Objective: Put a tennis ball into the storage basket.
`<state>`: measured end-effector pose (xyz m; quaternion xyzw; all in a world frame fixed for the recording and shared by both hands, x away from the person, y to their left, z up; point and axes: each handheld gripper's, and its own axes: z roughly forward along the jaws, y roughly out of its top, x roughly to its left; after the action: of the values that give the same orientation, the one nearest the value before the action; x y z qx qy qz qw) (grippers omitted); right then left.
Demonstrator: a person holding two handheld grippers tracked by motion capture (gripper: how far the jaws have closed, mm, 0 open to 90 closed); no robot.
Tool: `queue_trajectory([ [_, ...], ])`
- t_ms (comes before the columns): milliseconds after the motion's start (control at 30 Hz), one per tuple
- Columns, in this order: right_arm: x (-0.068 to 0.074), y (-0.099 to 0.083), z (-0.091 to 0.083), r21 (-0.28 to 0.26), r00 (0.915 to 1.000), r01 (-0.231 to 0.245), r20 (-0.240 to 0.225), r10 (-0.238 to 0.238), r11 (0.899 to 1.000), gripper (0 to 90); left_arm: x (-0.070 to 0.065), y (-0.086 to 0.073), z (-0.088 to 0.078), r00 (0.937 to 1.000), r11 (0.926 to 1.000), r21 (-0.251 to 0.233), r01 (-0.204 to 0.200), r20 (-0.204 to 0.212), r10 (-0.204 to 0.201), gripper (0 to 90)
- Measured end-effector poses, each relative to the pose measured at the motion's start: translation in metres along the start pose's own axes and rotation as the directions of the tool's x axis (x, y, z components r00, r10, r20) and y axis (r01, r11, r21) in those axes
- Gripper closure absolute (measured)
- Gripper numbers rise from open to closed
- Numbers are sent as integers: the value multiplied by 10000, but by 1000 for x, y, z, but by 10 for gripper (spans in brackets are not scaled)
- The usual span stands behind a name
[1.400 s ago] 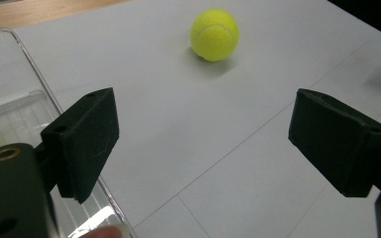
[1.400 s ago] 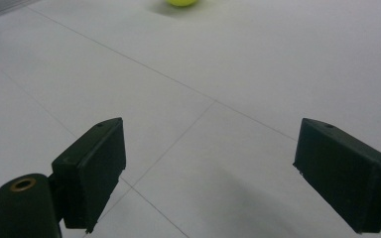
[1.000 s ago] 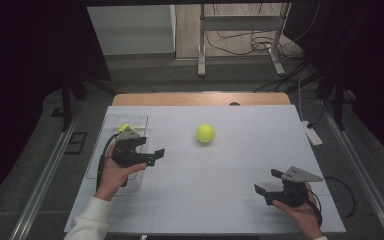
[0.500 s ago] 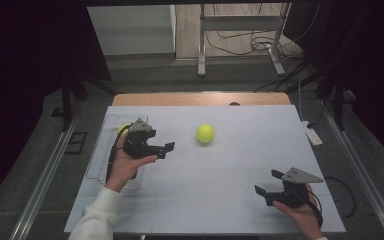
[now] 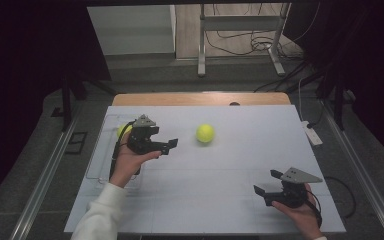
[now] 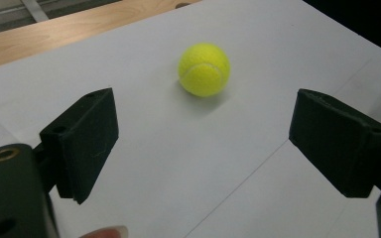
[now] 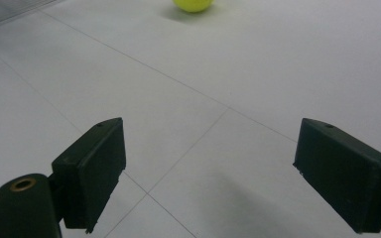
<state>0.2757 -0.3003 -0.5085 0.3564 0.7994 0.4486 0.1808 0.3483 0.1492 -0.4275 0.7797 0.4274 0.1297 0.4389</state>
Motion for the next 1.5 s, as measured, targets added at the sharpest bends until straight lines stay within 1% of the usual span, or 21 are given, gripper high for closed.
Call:
queue_trajectory([
  [100, 0, 0, -1, -7, 10000, -31, 11, 31, 10000, 130, 0, 5, 4, 9998, 9999, 33, 145, 148, -146, 125],
  [200, 0, -1, -1, 6, 10000, -34, 14, 34, 10000, 130, -1, 7, 6, 9998, 9999, 32, 152, 108, -152, 123],
  [233, 0, -1, -1, 20, 10000, -29, 36, 29, 10000, 130, -1, 9, 7, 9998, 10000, 52, 80, 155, -80, 122],
  [400, 0, -1, -2, 44, 10000, 7, 61, -7, 10000, 130, -3, 15, 11, 9999, 9999, 140, 0, 167, -3, 113],
  [500, 0, -1, -2, 9, 10000, -33, 30, 33, 10000, 130, -3, 18, 13, 9999, 9999, 140, 89, 122, -91, 108],
  [700, -1, -1, -2, 50, 10000, 0, 53, -1, 10000, 130, -2, 22, 17, 9999, 9997, 239, 34, 165, -38, 103],
  [867, 0, -1, -1, 41, 10000, 6, 36, -6, 10000, 130, -2, 27, 23, 9998, 9994, 334, 71, 165, -76, 98],
  [967, 0, -2, -2, 49, 10000, -4, 38, 4, 10000, 130, -2, 29, 25, 9997, 9993, 365, 60, 220, -68, 110],
  [1300, 0, -2, -1, 65, 10000, -8, 50, 8, 10000, 130, -2, 38, 32, 10000, 9988, 496, 45, 78, -49, 99],
  [1500, 0, -2, -1, 90, 10000, -10, 75, 9, 10000, 130, 1, 45, 40, 10000, 9973, 723, 92, -41, -89, 91],
])
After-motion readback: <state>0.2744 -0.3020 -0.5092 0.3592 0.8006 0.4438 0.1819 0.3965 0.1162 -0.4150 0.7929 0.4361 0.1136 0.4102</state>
